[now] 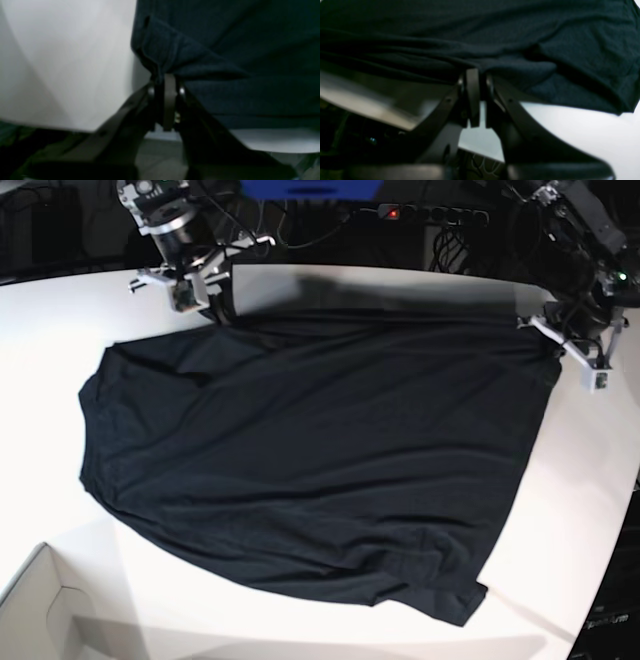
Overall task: Layout the t-shirt on the table in an organized manner, then fold the t-shirt properly
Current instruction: 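Lift the held collar edge and drag it away from the hem with both grippers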
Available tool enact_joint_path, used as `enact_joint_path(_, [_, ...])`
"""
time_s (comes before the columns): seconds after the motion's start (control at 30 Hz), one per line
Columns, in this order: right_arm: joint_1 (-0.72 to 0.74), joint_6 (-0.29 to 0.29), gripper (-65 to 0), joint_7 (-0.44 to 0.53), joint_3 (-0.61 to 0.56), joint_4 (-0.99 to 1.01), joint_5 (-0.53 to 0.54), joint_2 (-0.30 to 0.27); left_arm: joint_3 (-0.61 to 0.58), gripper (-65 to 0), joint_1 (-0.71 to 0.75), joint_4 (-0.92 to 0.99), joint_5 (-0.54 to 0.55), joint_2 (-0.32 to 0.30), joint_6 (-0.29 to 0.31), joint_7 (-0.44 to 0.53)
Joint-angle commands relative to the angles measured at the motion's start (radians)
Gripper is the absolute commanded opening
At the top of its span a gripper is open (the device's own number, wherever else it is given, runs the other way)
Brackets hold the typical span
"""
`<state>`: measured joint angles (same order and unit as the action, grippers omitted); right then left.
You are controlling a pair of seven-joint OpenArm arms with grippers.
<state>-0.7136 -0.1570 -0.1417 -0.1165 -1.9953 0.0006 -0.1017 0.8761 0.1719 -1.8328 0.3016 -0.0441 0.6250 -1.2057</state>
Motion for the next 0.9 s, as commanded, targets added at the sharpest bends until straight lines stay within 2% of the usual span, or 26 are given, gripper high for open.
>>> enact_joint_path(0.0, [-0.028, 0.001, -65.0, 0.057, -0.004, -0.017, 0.005, 0.001, 0.016, -64.8, -0.005, -0.017, 0.005, -0.015, -0.001, 0.016])
enact_joint_path(0.2, [-0.105, 0.001, -65.0, 0.147, -0.004, -0.014, 0.005, 0.001, 0.033, -64.8, 0.021, -0.017, 0.005, -0.015, -0.001, 0.016])
enact_joint_path(0.53, [-0.145, 0.001, -65.0, 0.147, -0.004, 0.008, 0.003, -0.031, 0.056, -64.8, 0.087, -0.043, 0.005, -0.015, 0.0, 0.017])
enact_joint_path(0.87, [-0.146, 0.001, -65.0, 0.147, -0.005, 0.008, 0.003, -0.033, 0.082, -64.8, 0.085, -0.061, 0.005, -0.015, 0.0, 0.017])
